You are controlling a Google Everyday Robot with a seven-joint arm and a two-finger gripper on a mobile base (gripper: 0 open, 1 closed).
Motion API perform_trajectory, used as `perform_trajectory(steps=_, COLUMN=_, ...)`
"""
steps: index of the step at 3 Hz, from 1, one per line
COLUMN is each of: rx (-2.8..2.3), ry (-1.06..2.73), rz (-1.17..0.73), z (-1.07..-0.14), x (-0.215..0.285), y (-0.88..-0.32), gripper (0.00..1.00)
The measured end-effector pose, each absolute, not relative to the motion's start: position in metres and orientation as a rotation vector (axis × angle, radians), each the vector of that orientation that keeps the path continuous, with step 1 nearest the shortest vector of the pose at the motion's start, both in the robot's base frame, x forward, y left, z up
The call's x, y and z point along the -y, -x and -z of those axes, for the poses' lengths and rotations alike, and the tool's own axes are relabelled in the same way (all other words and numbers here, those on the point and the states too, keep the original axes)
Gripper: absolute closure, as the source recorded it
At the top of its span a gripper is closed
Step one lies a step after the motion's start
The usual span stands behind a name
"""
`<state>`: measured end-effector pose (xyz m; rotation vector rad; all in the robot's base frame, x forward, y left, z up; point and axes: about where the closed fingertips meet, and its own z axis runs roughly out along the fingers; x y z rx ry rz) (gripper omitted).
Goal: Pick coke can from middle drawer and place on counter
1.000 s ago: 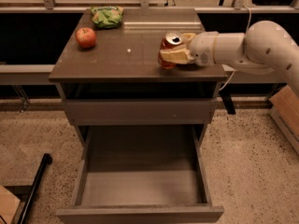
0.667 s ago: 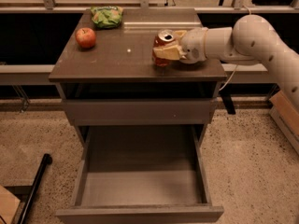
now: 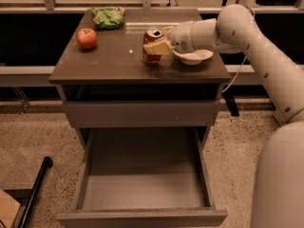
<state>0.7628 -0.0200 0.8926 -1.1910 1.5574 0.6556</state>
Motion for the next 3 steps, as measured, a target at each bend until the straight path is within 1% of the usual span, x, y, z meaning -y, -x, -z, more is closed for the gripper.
perform_trajectory(steps=1, rx=-1.560, ry=1.241, rz=-0.681, z=-0.8891, x=0.0042, y=-0.7713, gripper=0.62)
perform_trajectory(steps=2, rx=-1.556, ry=1.245, rz=-0.685, z=-0.8896, x=0.0012, y=-0.7713, gripper=0.40)
perform_trajectory(steps=3, rx=-1.556, ry=1.249, rz=-0.692, z=-0.8873, x=-0.0034, y=-0.7711, gripper=0.09)
